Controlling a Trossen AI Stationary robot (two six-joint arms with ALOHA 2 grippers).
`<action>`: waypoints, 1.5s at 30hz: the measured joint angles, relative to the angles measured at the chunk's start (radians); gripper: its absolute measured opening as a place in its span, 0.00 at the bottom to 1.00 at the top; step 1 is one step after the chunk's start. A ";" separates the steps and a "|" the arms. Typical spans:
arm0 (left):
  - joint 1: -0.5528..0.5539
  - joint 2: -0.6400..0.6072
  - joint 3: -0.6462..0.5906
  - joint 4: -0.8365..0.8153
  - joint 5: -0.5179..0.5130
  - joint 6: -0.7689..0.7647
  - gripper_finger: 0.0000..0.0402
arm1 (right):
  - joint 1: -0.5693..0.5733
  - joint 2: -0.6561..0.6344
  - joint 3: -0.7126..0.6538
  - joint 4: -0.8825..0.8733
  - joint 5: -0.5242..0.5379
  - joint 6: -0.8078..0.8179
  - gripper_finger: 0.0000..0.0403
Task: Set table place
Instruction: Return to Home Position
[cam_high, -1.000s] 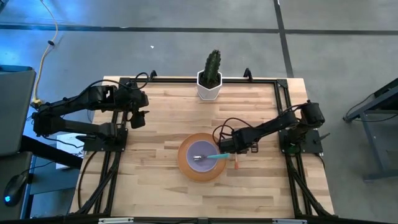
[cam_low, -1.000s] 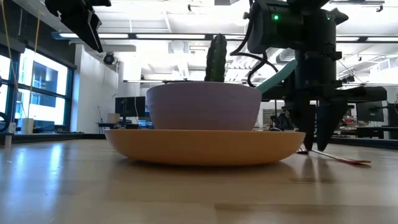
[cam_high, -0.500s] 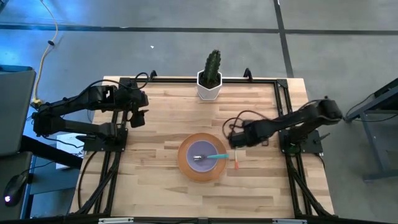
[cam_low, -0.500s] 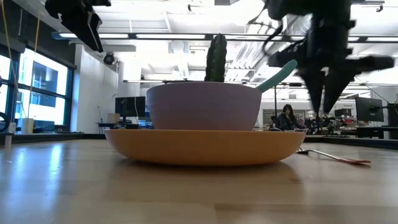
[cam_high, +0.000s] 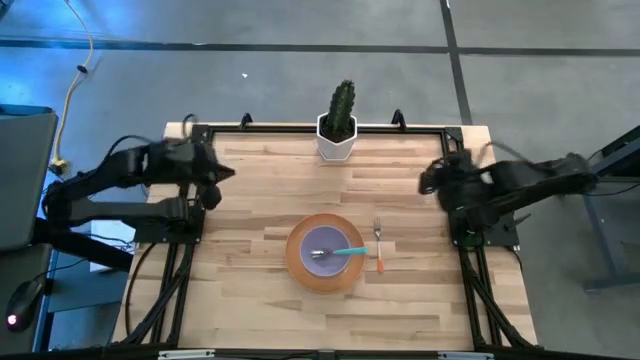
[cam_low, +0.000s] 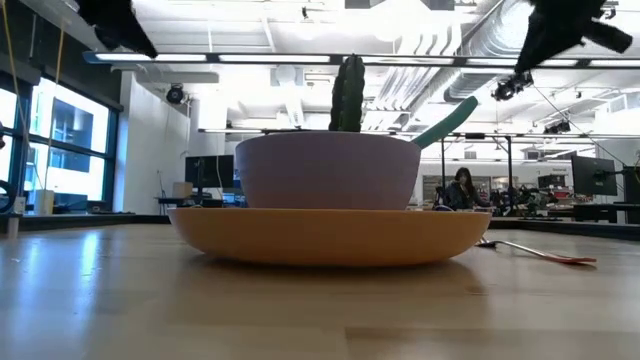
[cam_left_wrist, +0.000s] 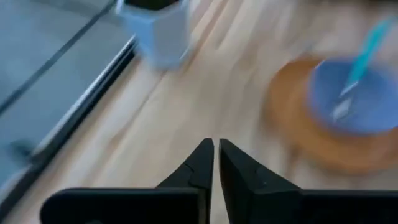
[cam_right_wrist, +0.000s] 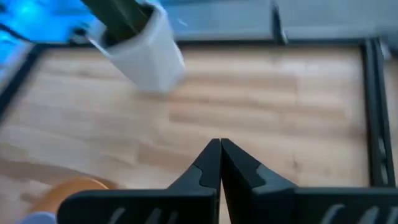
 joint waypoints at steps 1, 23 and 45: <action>0.000 -0.049 -0.047 0.060 0.032 -0.024 0.02 | 0.000 -0.041 0.000 0.017 0.019 -0.061 0.00; 0.000 -0.646 -0.674 0.708 0.276 -0.273 0.00 | -0.001 -0.421 -0.236 0.903 -0.193 -1.198 0.00; 0.000 -0.646 -0.674 0.632 0.356 -0.211 0.00 | -0.056 -0.902 -0.906 1.336 -0.464 -1.334 0.00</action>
